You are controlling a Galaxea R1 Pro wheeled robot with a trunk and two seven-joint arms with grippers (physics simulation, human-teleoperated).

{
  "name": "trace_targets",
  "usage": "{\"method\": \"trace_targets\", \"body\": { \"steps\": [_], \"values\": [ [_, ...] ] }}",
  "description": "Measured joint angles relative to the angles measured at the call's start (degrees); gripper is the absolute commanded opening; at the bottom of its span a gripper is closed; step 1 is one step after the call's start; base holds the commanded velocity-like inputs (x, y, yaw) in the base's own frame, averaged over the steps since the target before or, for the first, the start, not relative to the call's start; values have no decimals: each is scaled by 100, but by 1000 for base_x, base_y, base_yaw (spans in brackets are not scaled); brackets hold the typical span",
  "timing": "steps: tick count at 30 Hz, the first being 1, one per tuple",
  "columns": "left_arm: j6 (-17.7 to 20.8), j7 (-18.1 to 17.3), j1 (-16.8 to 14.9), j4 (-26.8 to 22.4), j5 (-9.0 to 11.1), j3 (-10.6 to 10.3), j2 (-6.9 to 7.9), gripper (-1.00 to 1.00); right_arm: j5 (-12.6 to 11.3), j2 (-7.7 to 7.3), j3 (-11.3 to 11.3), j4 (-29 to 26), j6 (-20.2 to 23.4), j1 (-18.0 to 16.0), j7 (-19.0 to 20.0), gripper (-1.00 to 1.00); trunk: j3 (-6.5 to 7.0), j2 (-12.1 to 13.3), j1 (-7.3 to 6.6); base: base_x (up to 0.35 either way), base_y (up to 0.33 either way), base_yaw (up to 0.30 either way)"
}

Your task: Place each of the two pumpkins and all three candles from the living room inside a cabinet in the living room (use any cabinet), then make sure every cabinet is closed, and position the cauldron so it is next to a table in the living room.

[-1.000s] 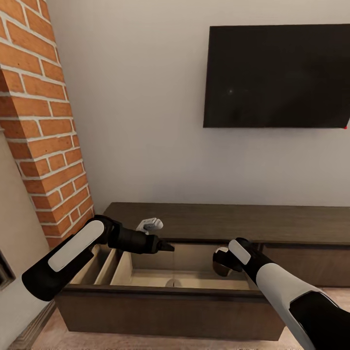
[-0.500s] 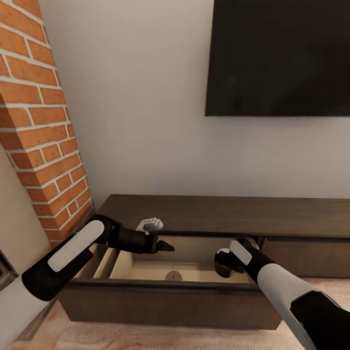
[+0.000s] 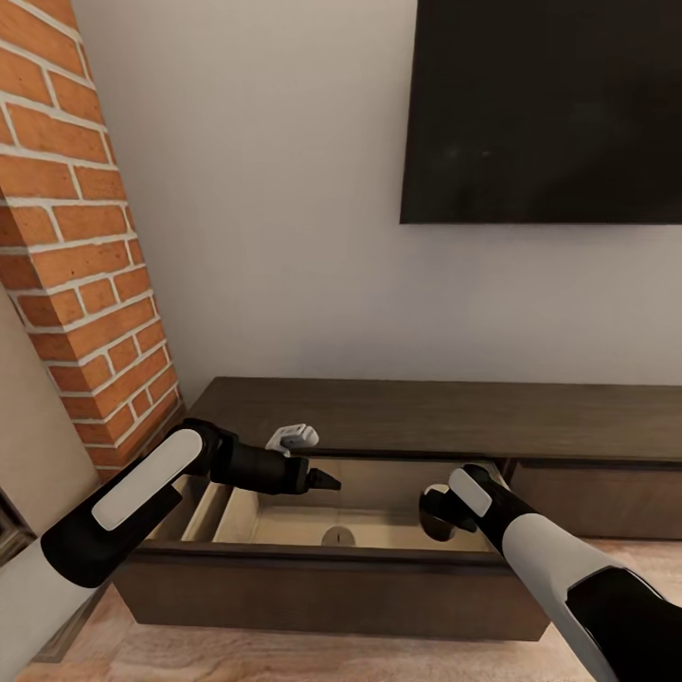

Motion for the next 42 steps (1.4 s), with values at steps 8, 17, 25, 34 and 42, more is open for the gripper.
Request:
{"method": "trace_targets", "body": {
  "steps": [8, 17, 25, 34, 42],
  "values": [
    [0, -6, 0, -12, 0, 0, 1, 100, -2, 4, -1, 0, 18, 0, -13, -100, 0, 0, 0, 103, 20, 0],
    [0, -5, 0, -19, 0, -3, 2, 100, 3, 8, 0, 0, 34, 0, -32, -100, 0, 0, 0, 91, 2, 0],
    [0, -7, 0, -25, -2, 0, 1, 100, 3, 1, 0, 7, 41, 0, -41, -100, 0, 0, 1, 7, 0, 0],
    [0, -8, 0, -28, -3, -7, 2, 100, 12, -30, 2, 26, 45, 1, -46, -100, -177, -10, 22, 0, 0, 0],
    [0, -6, 0, -28, -5, -9, 2, 100, 1, -75, 3, 34, 13, 1, -46, -100, -354, -21, 43, 0, 0, 0]
  ]
}}
